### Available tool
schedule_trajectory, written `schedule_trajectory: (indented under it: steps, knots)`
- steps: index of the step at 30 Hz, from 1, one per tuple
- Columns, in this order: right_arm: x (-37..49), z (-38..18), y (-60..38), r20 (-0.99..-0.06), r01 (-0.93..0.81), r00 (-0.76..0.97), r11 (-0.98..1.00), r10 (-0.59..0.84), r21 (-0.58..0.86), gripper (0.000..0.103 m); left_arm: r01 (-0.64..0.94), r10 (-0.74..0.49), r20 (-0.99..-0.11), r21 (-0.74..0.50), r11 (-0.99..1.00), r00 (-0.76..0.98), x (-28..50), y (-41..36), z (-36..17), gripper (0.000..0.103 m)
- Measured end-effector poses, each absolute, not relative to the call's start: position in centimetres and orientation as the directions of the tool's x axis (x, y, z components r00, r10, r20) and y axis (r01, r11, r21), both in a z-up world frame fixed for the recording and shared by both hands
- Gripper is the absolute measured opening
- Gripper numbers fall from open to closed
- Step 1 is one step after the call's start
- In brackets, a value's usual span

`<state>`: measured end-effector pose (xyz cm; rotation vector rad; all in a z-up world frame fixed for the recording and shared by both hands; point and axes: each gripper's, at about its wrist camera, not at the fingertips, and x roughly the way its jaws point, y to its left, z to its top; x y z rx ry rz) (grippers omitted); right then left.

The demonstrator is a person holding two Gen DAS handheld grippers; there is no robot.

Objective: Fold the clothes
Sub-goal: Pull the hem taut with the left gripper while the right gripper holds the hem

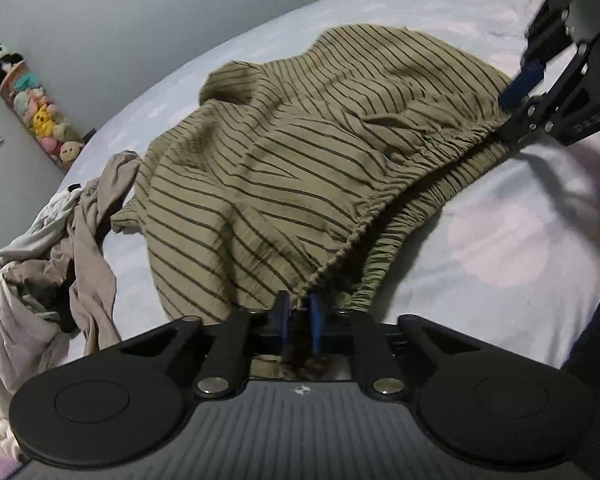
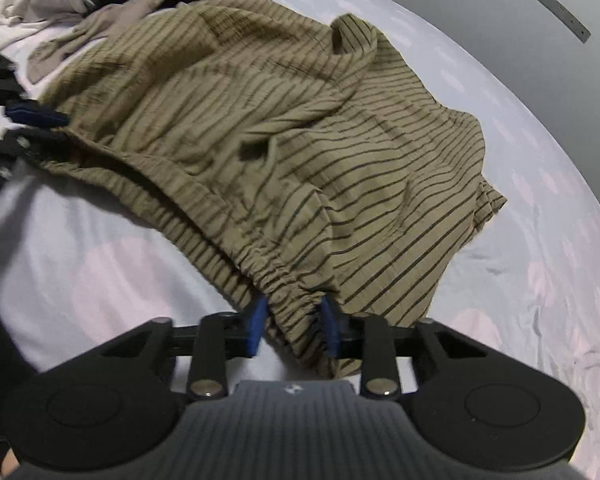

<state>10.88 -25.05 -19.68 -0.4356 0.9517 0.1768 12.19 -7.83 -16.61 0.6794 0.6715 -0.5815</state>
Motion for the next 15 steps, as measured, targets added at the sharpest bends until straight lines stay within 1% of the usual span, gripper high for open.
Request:
schedule_trajectory:
  steps: [2, 6, 7, 8, 12, 15]
  knots:
    - [10.7, -19.6, -25.0, -0.819, -0.344, 0.574, 0.9, -0.024, -0.268, 0.011, 0.667, -0.263, -0.706, 0.383, 0.639, 0.658, 11.7, -7.4, -16.1, 0.003]
    - [9.3, -18.9, -24.8, -0.809, -0.396, 0.587, 0.883, 0.033, -0.252, 0.008, 0.667, -0.215, -0.723, 0.423, 0.613, 0.656, 10.5, -6.7, -16.2, 0.002]
    - [9.2, -19.0, -24.7, -0.815, -0.407, 0.578, 0.879, 0.037, -0.249, 0.004, 0.669, -0.196, -0.732, 0.434, 0.603, 0.652, 10.3, -6.5, -16.5, 0.002]
    - [9.1, -19.0, -24.7, -0.821, -0.418, 0.569, 0.875, 0.04, -0.246, 0.003, 0.67, -0.177, -0.741, 0.443, 0.595, 0.647, 10.3, -6.4, -17.0, 0.002]
    - [9.8, -19.7, -24.9, -0.844, -0.426, 0.536, 0.871, 0.026, -0.244, 0.003, 0.663, -0.182, -0.744, 0.422, 0.618, 0.643, 10.8, -6.0, -17.5, 0.002]
    - [9.3, -19.2, -25.1, -0.825, -0.425, 0.563, 0.872, 0.045, -0.242, 0.007, 0.666, -0.211, -0.734, 0.407, 0.625, 0.646, 10.6, -5.8, -17.0, 0.005]
